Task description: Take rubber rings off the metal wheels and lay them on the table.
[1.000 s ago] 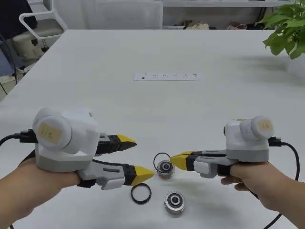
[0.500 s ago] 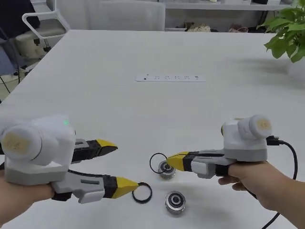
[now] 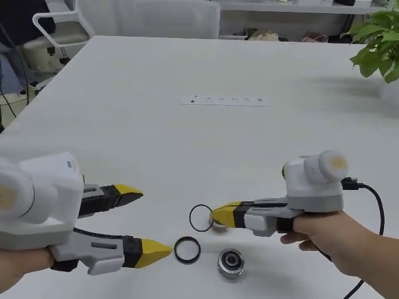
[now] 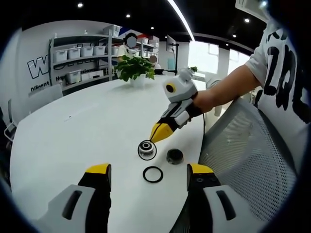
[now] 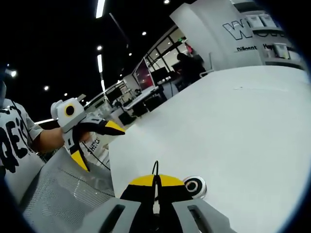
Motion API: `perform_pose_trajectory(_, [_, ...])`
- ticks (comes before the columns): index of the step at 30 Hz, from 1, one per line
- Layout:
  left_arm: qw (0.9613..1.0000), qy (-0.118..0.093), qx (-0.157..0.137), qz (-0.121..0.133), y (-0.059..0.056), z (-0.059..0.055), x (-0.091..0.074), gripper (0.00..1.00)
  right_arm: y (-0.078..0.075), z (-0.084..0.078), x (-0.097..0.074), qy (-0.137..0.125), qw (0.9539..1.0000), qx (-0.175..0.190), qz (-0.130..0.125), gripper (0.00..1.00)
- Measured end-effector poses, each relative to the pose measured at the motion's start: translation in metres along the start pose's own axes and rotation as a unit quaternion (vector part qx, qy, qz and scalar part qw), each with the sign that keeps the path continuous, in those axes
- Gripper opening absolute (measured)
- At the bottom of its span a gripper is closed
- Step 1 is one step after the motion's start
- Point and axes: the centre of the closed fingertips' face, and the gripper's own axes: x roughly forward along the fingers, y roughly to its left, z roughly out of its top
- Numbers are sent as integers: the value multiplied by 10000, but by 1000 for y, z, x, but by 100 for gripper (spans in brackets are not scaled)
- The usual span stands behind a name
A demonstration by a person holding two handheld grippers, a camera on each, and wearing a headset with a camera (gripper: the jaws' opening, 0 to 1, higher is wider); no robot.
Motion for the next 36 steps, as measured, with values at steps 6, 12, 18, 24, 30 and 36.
perform_pose_trajectory(6, [10000, 58, -78, -12, -2, -6, -3, 61, 5, -2, 6, 85, 9999, 34, 113, 0])
perform_pose_trajectory(12, [9999, 28, -156, 43, -2, -7, -8, 61, 12, -10, 14, 284, 9993, 77, 232, 0])
perform_pose_trajectory(18, [9998, 38, -170, 40, -7, -11, -12, 61, 16, -20, 20, 487, 9983, 94, 311, 0])
perform_pose_trajectory(24, [9998, 37, -210, 49, -8, -13, -14, 61, 18, -28, 21, 639, 9972, 125, 365, 0])
perform_pose_trajectory(30, [9997, 28, -233, 66, -8, -12, -14, 61, 21, -34, 23, 762, 9961, 135, 431, 0])
perform_pose_trajectory(36, [9997, 36, -240, 78, -8, -12, -13, 61, 20, -37, 25, 834, 9955, 139, 430, 0])
